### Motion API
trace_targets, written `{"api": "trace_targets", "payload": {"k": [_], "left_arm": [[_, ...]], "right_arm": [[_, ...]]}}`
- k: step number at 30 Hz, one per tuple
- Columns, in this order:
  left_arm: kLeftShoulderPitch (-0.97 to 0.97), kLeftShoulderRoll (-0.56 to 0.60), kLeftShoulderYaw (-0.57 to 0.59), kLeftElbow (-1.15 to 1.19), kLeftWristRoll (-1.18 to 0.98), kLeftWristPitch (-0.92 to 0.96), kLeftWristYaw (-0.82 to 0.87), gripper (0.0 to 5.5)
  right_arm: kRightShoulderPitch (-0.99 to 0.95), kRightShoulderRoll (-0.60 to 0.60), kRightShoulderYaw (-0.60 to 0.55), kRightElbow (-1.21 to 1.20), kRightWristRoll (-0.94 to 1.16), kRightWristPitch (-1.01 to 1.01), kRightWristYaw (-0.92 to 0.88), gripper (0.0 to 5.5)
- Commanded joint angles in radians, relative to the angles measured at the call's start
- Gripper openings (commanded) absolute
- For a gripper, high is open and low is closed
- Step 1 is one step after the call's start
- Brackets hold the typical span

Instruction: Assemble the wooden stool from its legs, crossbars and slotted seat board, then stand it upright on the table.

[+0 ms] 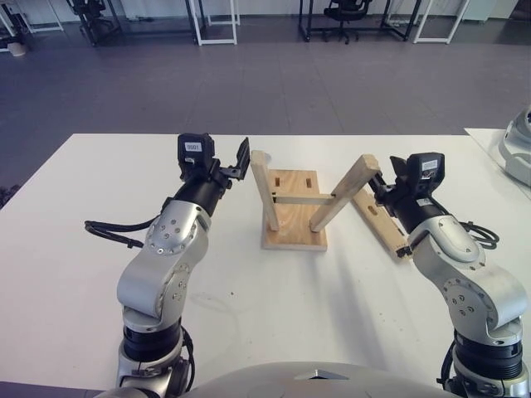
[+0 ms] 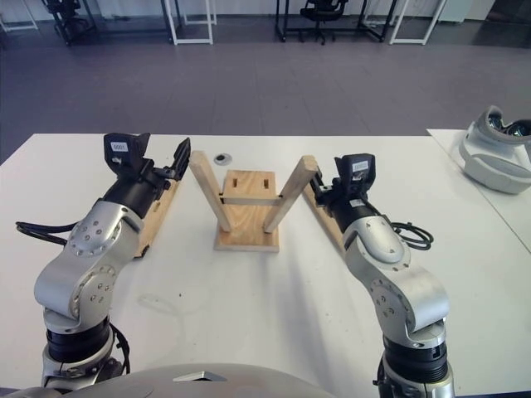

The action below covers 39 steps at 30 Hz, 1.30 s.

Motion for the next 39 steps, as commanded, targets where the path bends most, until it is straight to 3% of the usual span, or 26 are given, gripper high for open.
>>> {"api": "trace_targets", "payload": {"k": [1, 6, 13, 16, 21, 24, 27, 31, 36, 39], "left_arm": [[0.036, 0.049, 0.003, 0.053, -0.066, -0.021, -0.156, 4.10], [0.156, 0.274, 0.133, 0.272, 0.013, -0.212, -0.372, 4.10], [0.205, 0.429, 0.076, 0.370, 0.032, -0.360, -0.636, 4.10], [0.361, 0.603, 0.073, 0.370, 0.088, -0.458, -0.812, 4.10], [0.394, 0.760, 0.076, 0.359, 0.111, -0.493, -0.968, 4.10], [0.369, 0.755, 0.025, 0.326, 0.126, -0.487, -0.987, 4.10], [0.340, 0.736, -0.088, 0.323, 0.193, -0.487, -0.992, 4.10], [0.268, 0.700, -0.219, 0.375, 0.304, -0.513, -0.983, 4.10], [0.130, 0.566, -0.286, 0.517, 0.335, -0.540, -0.957, 4.10], [-0.085, 0.435, -0.310, 0.823, 0.365, -0.623, -0.937, 4.10]], "right_arm": [[-0.005, 0.045, 0.017, -0.013, 0.072, -0.036, 0.119, 2.65], [0.052, -0.018, -0.038, 0.236, -0.047, -0.226, 0.328, 2.65], [-0.164, -0.044, 0.148, 0.669, -0.218, -0.563, 0.748, 2.65], [-0.132, -0.076, 0.199, 0.535, -0.102, -0.547, 0.978, 2.65], [-0.130, -0.017, 0.326, 0.389, -0.052, -0.464, 1.035, 2.65], [-0.195, -0.020, 0.314, 0.576, -0.227, -0.535, 0.933, 2.65], [-0.302, -0.103, 0.308, 0.942, -0.486, -0.656, 0.766, 2.65], [-0.346, -0.158, 0.357, 1.205, -0.650, -0.792, 0.756, 2.65], [-0.224, -0.212, 0.385, 1.095, -0.579, -0.877, 1.027, 2.65], [-0.120, -0.268, 0.321, 0.916, -0.464, -0.836, 1.127, 2.65]]}}
